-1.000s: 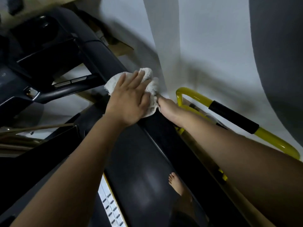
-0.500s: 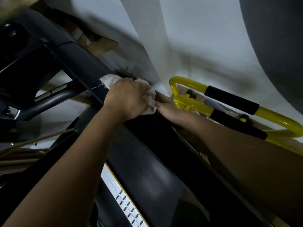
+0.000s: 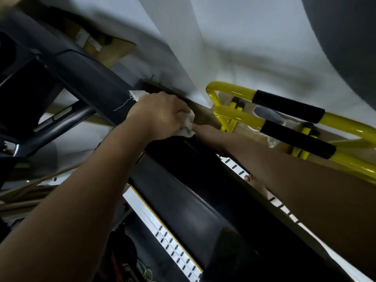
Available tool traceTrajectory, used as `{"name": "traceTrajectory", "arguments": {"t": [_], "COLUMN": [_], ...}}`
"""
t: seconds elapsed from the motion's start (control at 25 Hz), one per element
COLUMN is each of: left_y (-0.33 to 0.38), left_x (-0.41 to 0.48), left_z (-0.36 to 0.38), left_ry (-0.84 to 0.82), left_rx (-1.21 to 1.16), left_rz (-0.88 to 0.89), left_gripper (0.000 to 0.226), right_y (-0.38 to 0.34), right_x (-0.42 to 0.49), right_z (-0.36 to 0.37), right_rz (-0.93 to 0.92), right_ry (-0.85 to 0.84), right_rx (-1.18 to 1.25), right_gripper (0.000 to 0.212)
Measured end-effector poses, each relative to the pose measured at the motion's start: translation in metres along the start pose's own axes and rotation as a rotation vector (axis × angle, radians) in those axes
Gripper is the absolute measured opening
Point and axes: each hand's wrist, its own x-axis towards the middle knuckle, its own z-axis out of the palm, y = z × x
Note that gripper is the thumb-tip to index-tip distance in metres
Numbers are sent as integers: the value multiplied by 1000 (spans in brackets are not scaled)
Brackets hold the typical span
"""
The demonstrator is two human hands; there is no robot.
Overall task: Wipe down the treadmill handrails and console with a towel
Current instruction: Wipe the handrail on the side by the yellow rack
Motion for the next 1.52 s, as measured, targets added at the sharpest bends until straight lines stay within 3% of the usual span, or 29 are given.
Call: {"name": "traceTrajectory", "arguments": {"t": [0.08,0.2,0.32,0.44,0.52,0.64,0.8,0.92,1.04,1.12,1.24,1.4,1.52], "left_y": [6,7,6,10,15,24,12,6,14,35,59,37,39], "left_x": [-22,-46,-20,-16,-32,-78,-84,-54,-75,-109,-120,-86,-81], "left_z": [5,11,6,7,7,17,30,28,50,77,92,65,65], "left_ry": [108,172,-21,-91,-32,208,245,224,419,502,694,759,697], "left_rx": [70,-74,154,389,255,53,53,83,-53,-164,-460,-438,-752], "left_rz": [119,288,196,69,24,114,107,-6,-164,-164,-177,-248,-482], "left_gripper": [53,55,67,75,79,56,54,64,61,61,60,61,67], "right_y": [-4,1,-2,-16,-23,-20,-22,-34,-52,-50,-59,-75,-72], "right_x": [-14,-29,-2,15,11,-16,-30,-4,5,-13,-29,31,34], "right_z": [-3,-6,-5,-4,-3,4,4,-6,2,12,17,6,10], "right_rz": [95,164,175,66,54,55,56,39,14,20,39,23,-11], "right_ry": [-20,-55,-10,60,31,59,33,51,77,85,86,130,113], "right_rx": [173,223,28,127,265,351,203,116,186,228,89,23,39], "right_gripper": [41,39,30,18,22,34,43,31,36,39,39,38,42]}}
